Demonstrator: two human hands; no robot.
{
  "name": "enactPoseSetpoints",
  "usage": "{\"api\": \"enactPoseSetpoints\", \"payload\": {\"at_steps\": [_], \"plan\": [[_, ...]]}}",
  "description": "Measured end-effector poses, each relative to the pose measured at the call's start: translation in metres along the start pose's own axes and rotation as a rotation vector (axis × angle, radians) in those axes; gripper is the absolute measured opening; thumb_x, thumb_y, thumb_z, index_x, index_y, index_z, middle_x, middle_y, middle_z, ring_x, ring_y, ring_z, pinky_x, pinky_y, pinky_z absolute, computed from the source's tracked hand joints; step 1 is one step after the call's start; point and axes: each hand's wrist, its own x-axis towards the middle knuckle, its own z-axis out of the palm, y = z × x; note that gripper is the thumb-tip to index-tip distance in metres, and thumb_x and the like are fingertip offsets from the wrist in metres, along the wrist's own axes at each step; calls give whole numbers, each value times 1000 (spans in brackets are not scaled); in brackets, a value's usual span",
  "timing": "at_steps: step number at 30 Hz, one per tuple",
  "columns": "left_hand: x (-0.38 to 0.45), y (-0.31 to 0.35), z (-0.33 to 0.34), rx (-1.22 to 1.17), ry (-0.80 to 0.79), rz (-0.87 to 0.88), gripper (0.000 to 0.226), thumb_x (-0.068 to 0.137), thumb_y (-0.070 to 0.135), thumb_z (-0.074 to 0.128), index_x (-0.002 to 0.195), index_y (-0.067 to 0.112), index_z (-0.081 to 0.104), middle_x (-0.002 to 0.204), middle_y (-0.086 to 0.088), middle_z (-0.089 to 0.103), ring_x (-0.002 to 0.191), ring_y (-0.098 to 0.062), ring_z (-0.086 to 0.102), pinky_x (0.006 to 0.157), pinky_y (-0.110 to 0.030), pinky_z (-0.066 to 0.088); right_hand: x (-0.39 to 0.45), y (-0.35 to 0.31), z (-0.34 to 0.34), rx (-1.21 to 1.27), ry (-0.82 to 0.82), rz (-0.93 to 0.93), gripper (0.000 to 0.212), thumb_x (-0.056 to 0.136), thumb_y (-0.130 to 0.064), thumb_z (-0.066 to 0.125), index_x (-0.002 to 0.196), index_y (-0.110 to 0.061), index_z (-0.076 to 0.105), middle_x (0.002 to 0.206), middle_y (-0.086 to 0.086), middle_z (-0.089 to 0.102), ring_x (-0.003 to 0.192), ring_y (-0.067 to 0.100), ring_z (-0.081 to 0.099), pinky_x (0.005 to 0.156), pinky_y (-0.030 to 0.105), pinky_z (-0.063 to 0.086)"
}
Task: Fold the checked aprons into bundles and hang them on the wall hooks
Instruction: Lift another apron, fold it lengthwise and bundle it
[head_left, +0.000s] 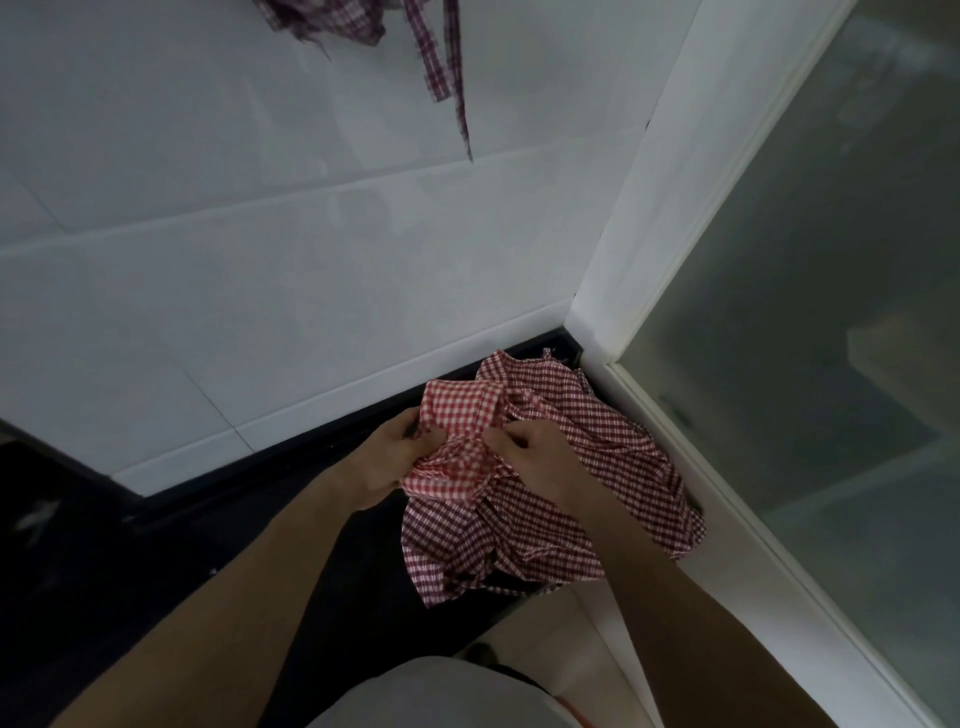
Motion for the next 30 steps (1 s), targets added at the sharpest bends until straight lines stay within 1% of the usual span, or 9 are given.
{"api": "enactPoseSetpoints", "payload": {"at_steps": [4, 7, 10, 13, 15, 21, 24, 27, 30], "plan": [[2, 0, -13, 680, 109, 46, 72, 85, 43, 73, 143, 17, 39, 131, 4, 52, 119, -14, 53, 94, -25, 46, 6, 8, 20, 46, -26, 82, 44, 100, -32, 57, 65, -4, 59, 59, -3, 54, 53, 2, 45, 58, 18, 37], [-1, -21, -10, 1036, 449, 188, 74, 80, 42, 78, 140, 19, 43, 134, -2, 44, 127, -21, 40, 107, -38, 38, 11, 23, 41, 43, -55, 181, 44, 102, -29, 56, 59, -20, 50, 47, -16, 50, 46, -5, 44, 54, 13, 33], [0, -46, 7, 1029, 316, 181, 29, 92, 38, 65, 115, 20, 62, 112, 0, 60, 103, -16, 56, 96, -40, 49, 13, 44, 65, 58, -52, 231, 45, 101, -26, 57, 57, -19, 51, 47, -15, 52, 47, -5, 46, 55, 17, 37], [7, -74, 9, 1022, 121, -14, 68, 72, 82, 60, 119, 33, 56, 118, 11, 59, 104, -5, 59, 92, -37, 55, 10, 60, 84, 64, -51, 276, 41, 100, -29, 59, 64, -11, 62, 62, -3, 63, 59, 4, 56, 62, 27, 49], [11, -83, 10, 1128, 64, -52, 83, 73, 60, 74, 138, 24, 36, 134, 10, 35, 121, -11, 42, 104, -37, 46, 9, 65, 89, 63, -60, 259, 42, 100, -29, 60, 60, -14, 57, 59, -5, 58, 54, 0, 51, 58, 19, 42], [20, -87, 18, 1104, 326, -50, 60, 91, 37, 63, 140, 14, 37, 136, -9, 45, 114, -28, 55, 95, -41, 49, 17, 38, 68, -150, -346, 123, 34, 101, -21, 55, 68, -21, 63, 62, -7, 58, 54, -1, 48, 62, 23, 42], [25, -87, 18, 1157, 318, -5, 44, 96, 35, 56, 136, 18, 45, 130, -8, 55, 110, -26, 60, 94, -40, 50, 24, 23, 51, -473, 19, -129, 10, 95, -25, 62, 99, -18, 68, 101, -1, 64, 97, 8, 54, 95, 32, 47], [28, -86, 20, 1162, 313, 36, 40, 98, 33, 55, 135, 18, 49, 127, -7, 60, 109, -25, 61, 94, -39, 50, 34, 32, 38, -673, 198, -187, 47, 92, -33, 65, 135, -19, 52, 140, 6, 46, 135, 24, 35, 117, 43, 28], [32, -83, 17, 1137, 312, 38, 39, 96, 30, 58, 132, 17, 52, 120, -6, 64, 105, -24, 63, 91, -35, 51, 37, 54, 25, -509, -82, -45, 26, 98, -27, 59, 120, -13, 63, 117, 6, 62, 108, 19, 56, 100, 38, 44]]}}
